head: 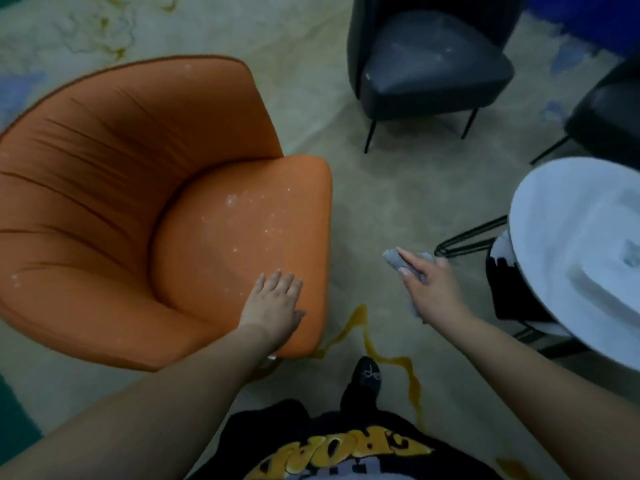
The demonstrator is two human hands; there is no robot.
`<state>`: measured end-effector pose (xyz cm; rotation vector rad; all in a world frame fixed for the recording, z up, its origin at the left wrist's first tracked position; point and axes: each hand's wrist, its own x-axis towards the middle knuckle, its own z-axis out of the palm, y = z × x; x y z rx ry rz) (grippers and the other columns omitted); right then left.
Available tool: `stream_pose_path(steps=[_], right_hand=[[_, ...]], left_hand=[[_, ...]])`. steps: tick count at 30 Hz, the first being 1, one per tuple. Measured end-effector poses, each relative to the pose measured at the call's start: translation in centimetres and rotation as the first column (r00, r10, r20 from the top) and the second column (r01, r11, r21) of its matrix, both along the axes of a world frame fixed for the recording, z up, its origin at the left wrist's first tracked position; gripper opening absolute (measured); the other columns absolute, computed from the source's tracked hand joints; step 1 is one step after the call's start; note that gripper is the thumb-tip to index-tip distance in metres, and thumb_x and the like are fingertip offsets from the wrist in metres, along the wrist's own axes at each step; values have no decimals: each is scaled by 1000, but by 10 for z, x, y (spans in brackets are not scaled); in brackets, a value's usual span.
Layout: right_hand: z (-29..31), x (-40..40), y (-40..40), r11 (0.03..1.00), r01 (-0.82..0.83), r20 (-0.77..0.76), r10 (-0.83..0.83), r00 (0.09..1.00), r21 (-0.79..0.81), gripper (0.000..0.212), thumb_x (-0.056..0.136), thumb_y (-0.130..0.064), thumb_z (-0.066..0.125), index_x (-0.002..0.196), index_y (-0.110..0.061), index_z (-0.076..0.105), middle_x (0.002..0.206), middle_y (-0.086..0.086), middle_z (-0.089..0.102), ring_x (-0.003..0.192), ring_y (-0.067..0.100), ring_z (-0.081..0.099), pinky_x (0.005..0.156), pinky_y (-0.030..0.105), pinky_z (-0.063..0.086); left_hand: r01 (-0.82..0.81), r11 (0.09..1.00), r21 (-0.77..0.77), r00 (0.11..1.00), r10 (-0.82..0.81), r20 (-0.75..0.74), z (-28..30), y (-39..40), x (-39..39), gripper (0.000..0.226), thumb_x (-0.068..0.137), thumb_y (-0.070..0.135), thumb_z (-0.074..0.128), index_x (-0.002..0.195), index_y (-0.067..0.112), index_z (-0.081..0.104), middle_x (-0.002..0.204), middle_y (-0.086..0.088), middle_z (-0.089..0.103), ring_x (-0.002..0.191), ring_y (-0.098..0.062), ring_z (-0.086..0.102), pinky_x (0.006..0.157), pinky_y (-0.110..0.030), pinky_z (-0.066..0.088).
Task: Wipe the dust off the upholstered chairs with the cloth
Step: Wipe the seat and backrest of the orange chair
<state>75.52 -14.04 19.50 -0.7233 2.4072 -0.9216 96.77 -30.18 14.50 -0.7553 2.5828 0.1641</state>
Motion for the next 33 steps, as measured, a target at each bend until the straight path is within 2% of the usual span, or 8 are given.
stream_pose_path(steps=[5, 8, 14, 17, 20, 26, 30, 33], right_hand=[[4, -57, -44, 989, -144, 17, 143, 990, 38, 37, 95, -23, 54, 131, -30, 55, 108, 2, 37, 87, 15, 51, 76, 38, 52], [-3, -67, -74, 976, -219, 48, 218, 975, 1, 37, 95, -19, 55, 131, -28, 56, 107, 3, 38, 86, 14, 51, 84, 40, 52], [-16, -92, -149, 917, -398, 55, 397, 916, 7, 36, 93, -19, 56, 127, -32, 58, 103, -1, 39, 76, 14, 54, 70, 38, 51], [-20, -114, -190, 887, -462, 7, 462, 887, -6, 37, 92, -19, 58, 125, -34, 59, 101, -4, 40, 71, 5, 49, 70, 24, 52], [-29, -132, -234, 856, -517, -17, 517, 856, 15, 37, 91, -18, 59, 124, -33, 61, 104, 2, 44, 84, 10, 50, 88, 34, 50], [-51, -136, -301, 745, -666, 15, 666, 746, 18, 38, 91, -22, 58, 123, -43, 57, 106, 3, 44, 73, 1, 51, 83, 29, 49], [-68, -127, -353, 572, -820, 95, 815, 572, 38, 35, 93, -18, 57, 126, -29, 61, 107, 13, 51, 79, 16, 49, 80, 56, 50], [-85, -118, -394, 379, -923, 136, 913, 385, 66, 36, 94, -19, 54, 129, -26, 58, 109, 23, 55, 81, 17, 48, 77, 37, 45]], left_hand=[[-242, 969, 48, 970, 243, -25, -3, -3, -22, 66, 96, 54, 33, 151, 22, 16, 158, 1, 20, 145, -22, 14, 117, -42, 11], [-359, 933, 36, 933, 359, 14, -6, -10, -15, 68, 95, 55, 34, 151, 22, 14, 155, 0, 25, 142, -23, 22, 116, -42, 16], [-659, 736, 155, 748, 662, 42, -14, -51, -23, 70, 96, 53, 36, 152, 19, 11, 147, -5, 36, 133, -26, 33, 106, -40, 33], [-709, 680, 189, 699, 713, 56, -16, -80, -43, 68, 97, 52, 34, 152, 19, 10, 145, -7, 37, 130, -28, 36, 102, -41, 37], [-720, 670, 183, 687, 726, 44, -14, -106, -61, 68, 97, 52, 34, 152, 20, 12, 142, -8, 41, 129, -28, 38, 102, -42, 38], [-776, 607, 174, 622, 782, 48, -20, -128, -87, 66, 97, 51, 35, 152, 20, 12, 141, -6, 42, 128, -28, 37, 102, -40, 34], [-878, 417, 234, 432, 902, 12, -39, -131, -106, 65, 97, 49, 37, 151, 20, 15, 143, -5, 39, 131, -26, 33, 105, -40, 31], [-954, 194, 226, 193, 981, -26, -56, -127, -106, 66, 96, 50, 39, 150, 21, 17, 152, -2, 29, 137, -25, 26, 110, -40, 26]])
